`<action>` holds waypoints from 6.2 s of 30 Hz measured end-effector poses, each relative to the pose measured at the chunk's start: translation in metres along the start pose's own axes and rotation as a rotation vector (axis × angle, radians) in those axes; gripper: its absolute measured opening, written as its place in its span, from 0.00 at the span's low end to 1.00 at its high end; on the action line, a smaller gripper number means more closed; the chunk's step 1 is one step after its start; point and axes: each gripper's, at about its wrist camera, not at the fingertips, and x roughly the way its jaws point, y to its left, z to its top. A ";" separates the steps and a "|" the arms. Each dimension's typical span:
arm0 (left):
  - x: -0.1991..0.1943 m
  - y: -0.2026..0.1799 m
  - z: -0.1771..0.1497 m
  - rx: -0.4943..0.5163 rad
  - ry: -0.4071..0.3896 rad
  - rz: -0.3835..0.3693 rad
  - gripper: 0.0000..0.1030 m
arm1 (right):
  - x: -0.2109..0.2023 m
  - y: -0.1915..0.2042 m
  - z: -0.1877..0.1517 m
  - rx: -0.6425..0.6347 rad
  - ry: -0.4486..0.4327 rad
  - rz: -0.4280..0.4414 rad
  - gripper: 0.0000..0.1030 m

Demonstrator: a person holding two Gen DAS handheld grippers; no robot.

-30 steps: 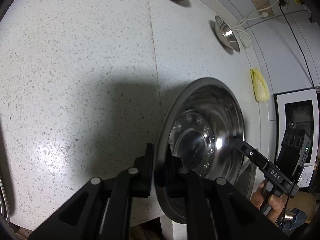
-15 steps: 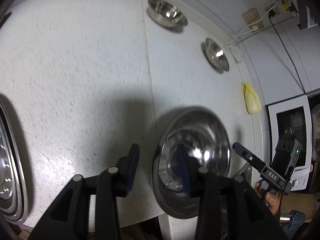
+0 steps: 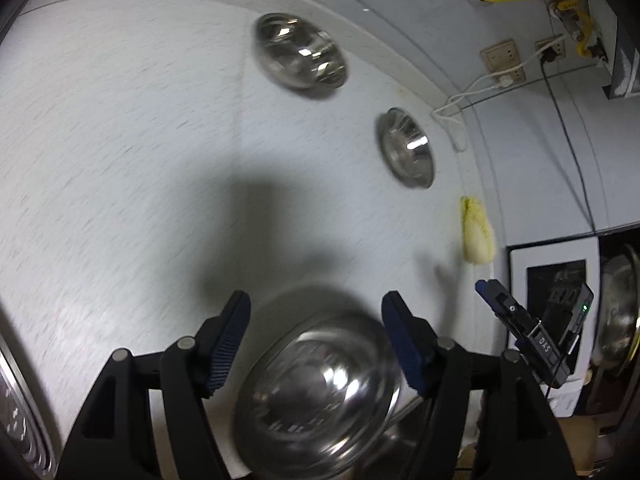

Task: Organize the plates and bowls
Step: 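Move both tools to the medium steel bowl and close on its rim, then lift the medium bowl with both tools and carry it over the large bowl, then lower the medium bowl into the large bowl and open both tools, then move both tools to the small steel bowl and close on its rim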

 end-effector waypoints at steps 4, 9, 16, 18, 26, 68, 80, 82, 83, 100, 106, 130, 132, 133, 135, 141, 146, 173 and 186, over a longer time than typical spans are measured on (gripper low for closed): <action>0.017 -0.026 0.037 0.052 -0.011 0.005 0.66 | 0.016 -0.007 0.046 -0.020 0.015 0.000 0.79; 0.050 -0.056 0.091 0.125 -0.005 0.036 0.66 | 0.051 -0.024 0.093 0.014 0.032 -0.021 0.79; 0.110 -0.076 0.148 0.103 0.034 0.021 0.66 | 0.101 -0.052 0.123 0.103 0.055 -0.016 0.79; 0.128 -0.079 0.157 0.099 0.056 0.027 0.66 | 0.114 -0.057 0.126 0.110 0.069 -0.023 0.79; 0.177 -0.106 0.178 0.187 0.096 0.097 0.63 | 0.143 -0.063 0.133 0.090 0.117 -0.035 0.64; -0.060 -0.100 0.014 0.321 0.051 -0.045 0.07 | -0.028 0.102 0.006 -0.142 -0.017 0.038 0.09; -0.022 -0.045 -0.089 0.240 0.202 -0.051 0.08 | -0.008 0.077 -0.086 -0.117 0.121 0.039 0.09; -0.009 -0.037 -0.093 0.222 0.221 -0.041 0.08 | 0.009 0.066 -0.096 -0.097 0.155 0.039 0.09; -0.002 -0.031 -0.097 0.211 0.228 -0.031 0.08 | 0.014 0.063 -0.100 -0.086 0.170 0.042 0.09; 0.053 -0.016 -0.097 0.149 0.241 0.031 0.08 | 0.057 0.041 -0.124 -0.054 0.257 0.036 0.09; 0.049 -0.009 -0.099 0.138 0.230 0.027 0.08 | 0.060 0.044 -0.124 -0.067 0.257 0.042 0.09; 0.035 -0.009 -0.113 0.195 0.124 0.122 0.12 | 0.055 0.053 -0.128 -0.102 0.203 0.017 0.09; 0.036 -0.009 -0.114 0.192 0.119 0.122 0.11 | 0.052 0.056 -0.127 -0.108 0.188 0.013 0.09; 0.037 -0.009 -0.115 0.186 0.119 0.123 0.10 | 0.049 0.057 -0.126 -0.111 0.175 0.008 0.09; 0.037 -0.009 -0.116 0.183 0.115 0.125 0.10 | 0.044 0.058 -0.123 -0.107 0.153 0.002 0.09; 0.038 -0.014 -0.123 0.214 0.108 0.147 0.12 | 0.035 0.069 -0.120 -0.149 0.123 -0.056 0.09; 0.032 -0.023 -0.131 0.268 0.090 0.152 0.40 | 0.035 0.080 -0.120 -0.182 0.114 -0.063 0.31; -0.007 -0.038 -0.112 0.355 -0.048 0.178 0.45 | 0.012 0.084 -0.094 -0.242 0.026 -0.054 0.44; -0.002 -0.004 0.019 0.151 -0.053 0.192 0.45 | 0.050 0.112 0.031 -0.295 -0.011 0.005 0.54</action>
